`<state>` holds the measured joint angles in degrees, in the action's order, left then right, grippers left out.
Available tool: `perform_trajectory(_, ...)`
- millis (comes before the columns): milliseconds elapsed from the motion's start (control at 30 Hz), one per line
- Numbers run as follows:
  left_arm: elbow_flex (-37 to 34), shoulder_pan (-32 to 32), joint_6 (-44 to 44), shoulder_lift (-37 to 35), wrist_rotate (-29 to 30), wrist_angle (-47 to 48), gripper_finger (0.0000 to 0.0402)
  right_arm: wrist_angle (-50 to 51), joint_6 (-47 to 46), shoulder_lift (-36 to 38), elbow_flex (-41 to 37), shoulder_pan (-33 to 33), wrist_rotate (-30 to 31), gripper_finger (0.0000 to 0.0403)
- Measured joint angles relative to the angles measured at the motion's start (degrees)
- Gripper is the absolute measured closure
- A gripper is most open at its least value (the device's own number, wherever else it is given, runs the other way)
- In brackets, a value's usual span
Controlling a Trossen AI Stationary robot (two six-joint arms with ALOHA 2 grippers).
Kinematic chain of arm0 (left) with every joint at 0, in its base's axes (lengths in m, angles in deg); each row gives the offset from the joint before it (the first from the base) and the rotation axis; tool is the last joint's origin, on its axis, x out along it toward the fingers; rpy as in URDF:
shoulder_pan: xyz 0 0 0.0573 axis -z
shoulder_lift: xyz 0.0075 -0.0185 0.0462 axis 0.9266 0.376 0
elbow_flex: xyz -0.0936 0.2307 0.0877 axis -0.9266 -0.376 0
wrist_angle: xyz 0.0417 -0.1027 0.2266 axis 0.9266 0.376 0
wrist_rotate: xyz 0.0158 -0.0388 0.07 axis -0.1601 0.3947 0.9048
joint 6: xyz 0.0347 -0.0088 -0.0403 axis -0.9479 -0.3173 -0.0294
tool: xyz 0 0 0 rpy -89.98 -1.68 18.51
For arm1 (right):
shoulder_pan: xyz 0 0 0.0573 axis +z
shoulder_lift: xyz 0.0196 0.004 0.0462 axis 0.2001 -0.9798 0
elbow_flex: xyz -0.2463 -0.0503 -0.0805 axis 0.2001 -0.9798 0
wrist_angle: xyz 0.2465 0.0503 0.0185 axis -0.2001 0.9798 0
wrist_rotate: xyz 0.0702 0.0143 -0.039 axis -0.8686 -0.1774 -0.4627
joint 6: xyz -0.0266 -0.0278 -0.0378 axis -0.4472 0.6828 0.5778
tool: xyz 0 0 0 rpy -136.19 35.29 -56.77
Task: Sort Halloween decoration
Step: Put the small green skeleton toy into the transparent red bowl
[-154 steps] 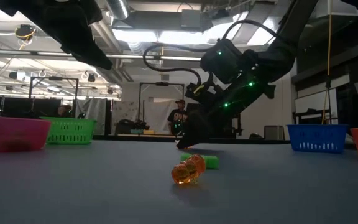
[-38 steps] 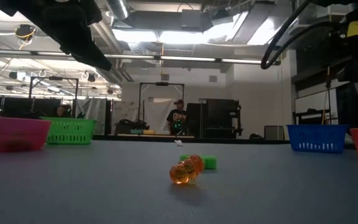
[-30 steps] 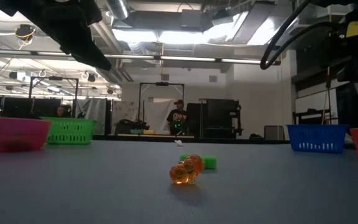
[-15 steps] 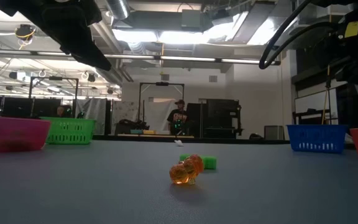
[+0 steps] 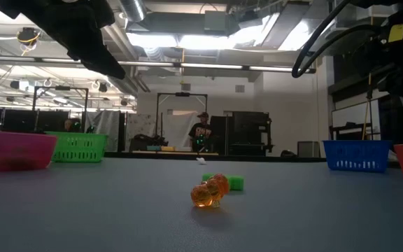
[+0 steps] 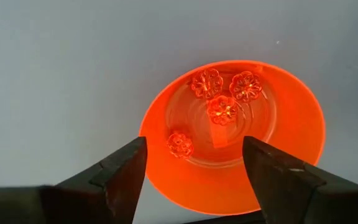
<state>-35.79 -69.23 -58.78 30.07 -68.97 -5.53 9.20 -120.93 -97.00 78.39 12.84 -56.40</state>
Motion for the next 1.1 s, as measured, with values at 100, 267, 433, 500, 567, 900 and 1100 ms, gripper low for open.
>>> perform_trajectory(100, 0.0, 0.0, -0.1, 0.0, -5.4, -1.8, 0.0224, 0.0, 0.0, 0.0, 0.0, 0.0, 0.0, 0.0139)
perform_trajectory(267, 0.0, 0.1, -0.1, 0.0, -12.1, -6.2, 0.0224, 0.0, 0.0, 0.0, 0.0, 0.0, 0.0, 0.0139)
perform_trajectory(433, 0.0, 2.4, -0.1, 2.7, -12.2, -15.0, 0.0224, -0.1, 0.0, 0.0, 0.0, 0.0, 0.0, 0.0139)
perform_trajectory(500, 0.0, 3.7, -0.1, 4.9, -12.1, -19.7, 0.0224, -0.1, 0.0, 0.0, 0.0, 0.0, 0.0, 0.0139)
perform_trajectory(567, 0.0, 5.1, -0.2, 7.7, -12.1, -24.1, 0.0224, -0.2, 0.0, 0.0, 0.0, 0.0, 0.0, 0.0139)
perform_trajectory(900, 0.0, 12.0, -0.2, 25.4, -12.1, -46.9, 0.0224, -0.3, 0.0, 0.0, 0.0, 0.0, 0.0, 0.0139)
perform_trajectory(1100, 0.0, 16.0, -0.2, 34.4, -12.1, -55.4, 0.0224, -0.3, -0.1, 0.0, 0.0, 0.0, 0.0, 0.0139)
